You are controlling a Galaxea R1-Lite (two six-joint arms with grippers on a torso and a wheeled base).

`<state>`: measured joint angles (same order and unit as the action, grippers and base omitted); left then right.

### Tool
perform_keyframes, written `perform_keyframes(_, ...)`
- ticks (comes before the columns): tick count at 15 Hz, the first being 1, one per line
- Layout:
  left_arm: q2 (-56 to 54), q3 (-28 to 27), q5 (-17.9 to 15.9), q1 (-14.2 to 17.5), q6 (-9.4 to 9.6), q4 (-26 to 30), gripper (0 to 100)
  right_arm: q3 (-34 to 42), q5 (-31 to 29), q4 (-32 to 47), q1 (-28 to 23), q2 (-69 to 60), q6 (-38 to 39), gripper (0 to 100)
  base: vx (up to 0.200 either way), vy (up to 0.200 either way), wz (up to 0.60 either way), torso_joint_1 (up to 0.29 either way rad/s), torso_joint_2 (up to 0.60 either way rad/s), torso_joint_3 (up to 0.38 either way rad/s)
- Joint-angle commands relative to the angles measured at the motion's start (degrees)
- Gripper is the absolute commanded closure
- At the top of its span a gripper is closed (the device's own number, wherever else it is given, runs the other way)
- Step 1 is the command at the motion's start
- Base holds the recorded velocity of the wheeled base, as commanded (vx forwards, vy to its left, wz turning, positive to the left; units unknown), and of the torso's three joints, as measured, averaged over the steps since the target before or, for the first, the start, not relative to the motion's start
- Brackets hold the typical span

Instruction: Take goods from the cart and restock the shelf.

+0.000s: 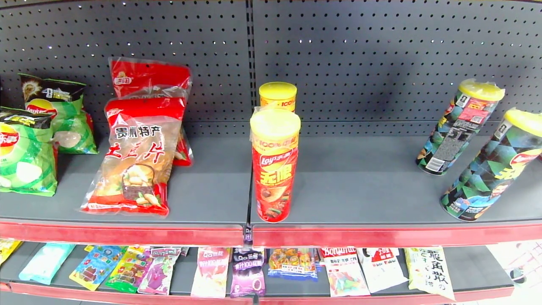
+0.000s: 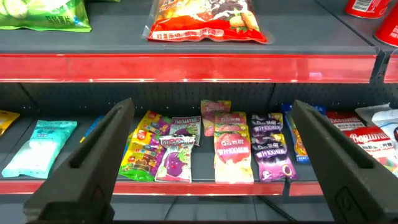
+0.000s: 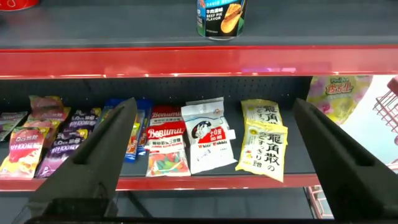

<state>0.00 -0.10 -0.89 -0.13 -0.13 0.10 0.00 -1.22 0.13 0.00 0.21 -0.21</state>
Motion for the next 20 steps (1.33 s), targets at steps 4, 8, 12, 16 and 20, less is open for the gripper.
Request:
perform_keyframes(4,0.09,0.01,0.01,-0.04,-0.04,-0.01,0,0.0,-0.01,0.04,0.0,-0.12,0.03,0,0.0,0.0,0.0,0.0,0.0,0.0)
perform_keyframes(8,0.09,0.01,0.01,-0.04,-0.04,-0.01,0,0.0,-0.01,0.04,0.09,-0.12,-0.06,0,0.0,0.0,0.0,0.0,0.0,0.0)
perform_keyframes(12,0.09,0.01,0.01,0.05,-0.04,-0.01,0,0.0,-0.1,0.04,0.0,-0.12,-0.06,0,0.0,0.0,0.0,0.0,0.0,0.0)
perform_keyframes(16,0.09,0.01,0.01,0.05,-0.04,-0.01,0,0.0,-0.1,0.04,0.0,-0.12,-0.06,0,0.0,0.0,0.0,0.0,0.0,0.0)
perform_keyframes(20,0.09,0.01,-0.08,0.05,0.05,-0.01,0,0.0,-0.1,0.04,0.0,-0.12,0.03,0,0.0,0.0,0.0,0.0,0.0,0.0)
